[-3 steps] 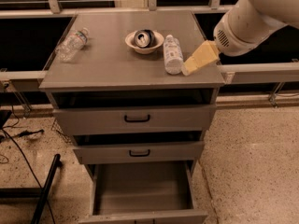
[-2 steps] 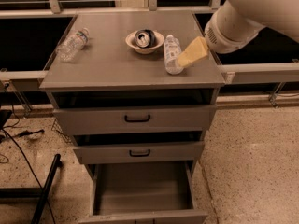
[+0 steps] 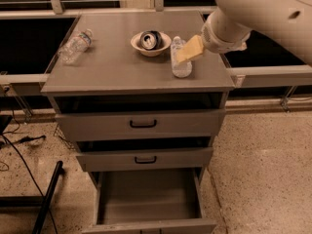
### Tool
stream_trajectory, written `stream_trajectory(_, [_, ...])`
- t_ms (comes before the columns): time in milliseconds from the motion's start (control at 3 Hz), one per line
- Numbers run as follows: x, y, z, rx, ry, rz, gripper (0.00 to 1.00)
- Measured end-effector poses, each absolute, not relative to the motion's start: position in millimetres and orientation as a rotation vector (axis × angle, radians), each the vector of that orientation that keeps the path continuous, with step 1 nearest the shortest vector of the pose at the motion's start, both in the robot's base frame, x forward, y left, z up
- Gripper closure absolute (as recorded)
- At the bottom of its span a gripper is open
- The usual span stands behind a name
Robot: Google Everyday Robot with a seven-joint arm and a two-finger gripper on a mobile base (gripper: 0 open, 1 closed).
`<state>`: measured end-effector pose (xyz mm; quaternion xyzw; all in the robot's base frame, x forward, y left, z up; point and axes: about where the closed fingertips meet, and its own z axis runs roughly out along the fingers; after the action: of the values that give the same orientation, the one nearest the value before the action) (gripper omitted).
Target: Place blue plastic bottle into bottom drawer
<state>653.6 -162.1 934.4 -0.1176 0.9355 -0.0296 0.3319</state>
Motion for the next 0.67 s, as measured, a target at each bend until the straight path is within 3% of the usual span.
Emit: stream_trajectory(667, [699,-134,911,-0.25,2.484,-0.008,0.0])
